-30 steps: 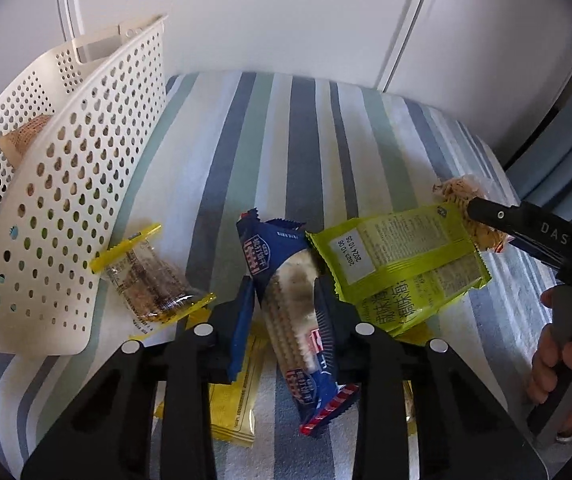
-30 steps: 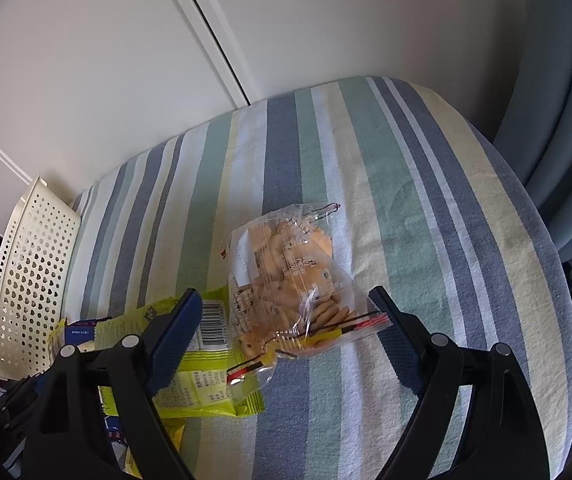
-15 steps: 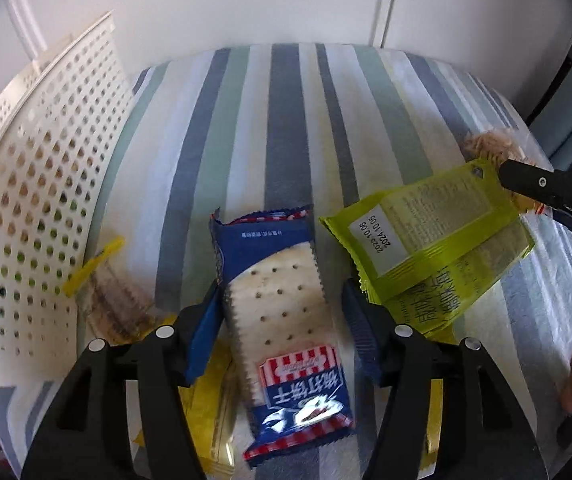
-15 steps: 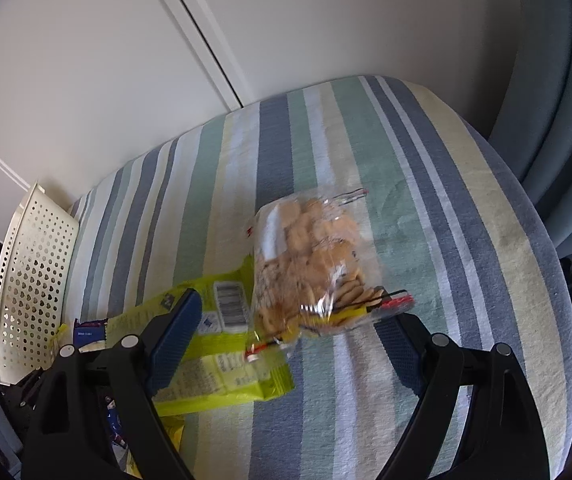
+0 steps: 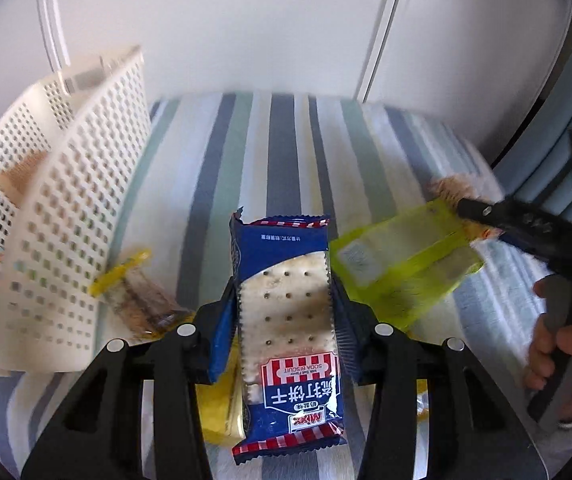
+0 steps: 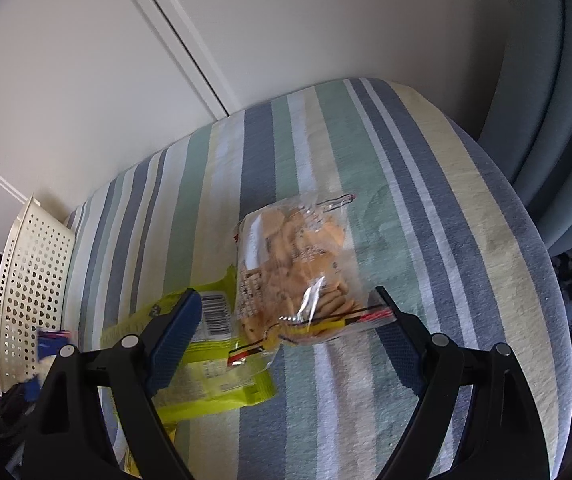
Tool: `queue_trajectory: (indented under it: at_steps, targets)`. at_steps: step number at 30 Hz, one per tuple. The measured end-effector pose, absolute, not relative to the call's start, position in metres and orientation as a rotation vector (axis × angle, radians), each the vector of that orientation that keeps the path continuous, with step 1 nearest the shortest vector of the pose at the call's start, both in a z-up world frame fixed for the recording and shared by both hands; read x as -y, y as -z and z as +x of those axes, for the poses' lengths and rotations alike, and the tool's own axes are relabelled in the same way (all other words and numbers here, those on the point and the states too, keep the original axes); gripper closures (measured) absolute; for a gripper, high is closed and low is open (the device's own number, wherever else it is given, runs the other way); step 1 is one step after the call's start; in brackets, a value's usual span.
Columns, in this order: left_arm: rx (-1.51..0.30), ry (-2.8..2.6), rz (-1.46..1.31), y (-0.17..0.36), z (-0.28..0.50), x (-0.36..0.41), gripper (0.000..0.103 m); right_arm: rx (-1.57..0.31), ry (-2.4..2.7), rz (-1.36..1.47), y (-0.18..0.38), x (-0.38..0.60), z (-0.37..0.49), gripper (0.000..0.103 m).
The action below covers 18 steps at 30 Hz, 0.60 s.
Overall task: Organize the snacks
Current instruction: 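Lift the blue cracker packet with the left gripper and carry it over the basket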
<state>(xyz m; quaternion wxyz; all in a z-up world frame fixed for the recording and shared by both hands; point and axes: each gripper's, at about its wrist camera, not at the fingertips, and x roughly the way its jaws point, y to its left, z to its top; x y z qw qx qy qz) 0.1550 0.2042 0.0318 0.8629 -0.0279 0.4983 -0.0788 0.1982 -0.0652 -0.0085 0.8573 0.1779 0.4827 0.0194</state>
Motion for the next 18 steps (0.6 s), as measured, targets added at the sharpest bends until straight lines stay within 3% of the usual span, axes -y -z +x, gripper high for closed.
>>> queue_trajectory:
  at_steps: [18]
  targets:
    - [-0.797,0.063,-0.164,-0.139,0.125,-0.279,0.058,-1.017,-0.037,0.374,0.011,0.068,0.200,0.018]
